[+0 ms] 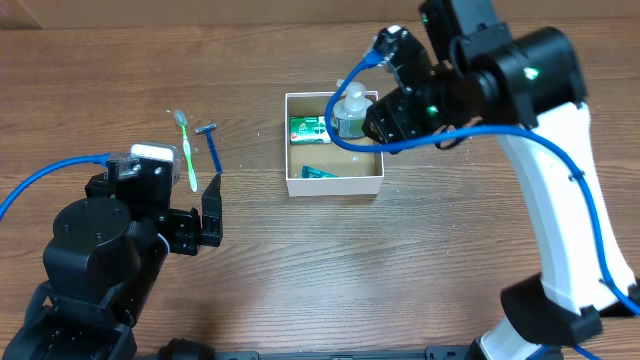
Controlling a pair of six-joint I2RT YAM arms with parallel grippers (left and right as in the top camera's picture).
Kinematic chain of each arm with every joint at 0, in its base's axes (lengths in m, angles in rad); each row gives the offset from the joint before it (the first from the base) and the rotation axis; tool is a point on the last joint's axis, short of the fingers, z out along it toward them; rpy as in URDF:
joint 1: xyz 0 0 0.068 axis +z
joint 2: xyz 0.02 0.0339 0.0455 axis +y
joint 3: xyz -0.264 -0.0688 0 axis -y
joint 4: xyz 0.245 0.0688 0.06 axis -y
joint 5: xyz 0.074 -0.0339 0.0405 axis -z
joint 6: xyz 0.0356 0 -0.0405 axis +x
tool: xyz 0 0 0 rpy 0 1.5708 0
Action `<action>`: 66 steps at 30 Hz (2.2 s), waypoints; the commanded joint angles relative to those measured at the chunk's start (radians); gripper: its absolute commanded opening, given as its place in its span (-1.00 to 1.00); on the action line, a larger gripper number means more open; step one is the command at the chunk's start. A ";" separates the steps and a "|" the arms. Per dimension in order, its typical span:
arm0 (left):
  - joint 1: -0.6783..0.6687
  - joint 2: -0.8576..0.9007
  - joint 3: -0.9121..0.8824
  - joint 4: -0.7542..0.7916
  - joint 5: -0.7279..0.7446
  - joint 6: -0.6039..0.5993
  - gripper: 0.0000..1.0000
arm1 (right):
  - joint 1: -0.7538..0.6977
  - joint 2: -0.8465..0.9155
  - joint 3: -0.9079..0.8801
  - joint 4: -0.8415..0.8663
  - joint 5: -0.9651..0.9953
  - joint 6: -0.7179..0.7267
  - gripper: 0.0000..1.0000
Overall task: Pack container
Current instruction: 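Open the right gripper and withdraw it to the right, then move the left gripper to the blue razor left of the box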
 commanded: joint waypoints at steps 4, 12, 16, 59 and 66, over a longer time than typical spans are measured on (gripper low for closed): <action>0.006 0.002 0.013 0.004 -0.013 -0.002 1.00 | -0.006 -0.183 -0.019 0.002 0.061 0.084 0.47; 0.006 0.002 0.013 0.005 -0.013 -0.002 1.00 | -0.006 -0.364 -0.294 0.032 0.062 0.091 0.50; 0.006 0.002 0.013 0.004 -0.013 -0.002 1.00 | -0.006 -0.467 -0.492 0.117 0.068 0.117 0.50; 0.006 0.003 0.013 -0.004 -0.006 -0.002 1.00 | -0.006 -0.580 -0.673 0.169 0.068 0.172 1.00; 0.006 0.036 0.013 0.023 -0.084 -0.003 1.00 | -0.006 -0.580 -0.673 0.168 0.068 0.172 1.00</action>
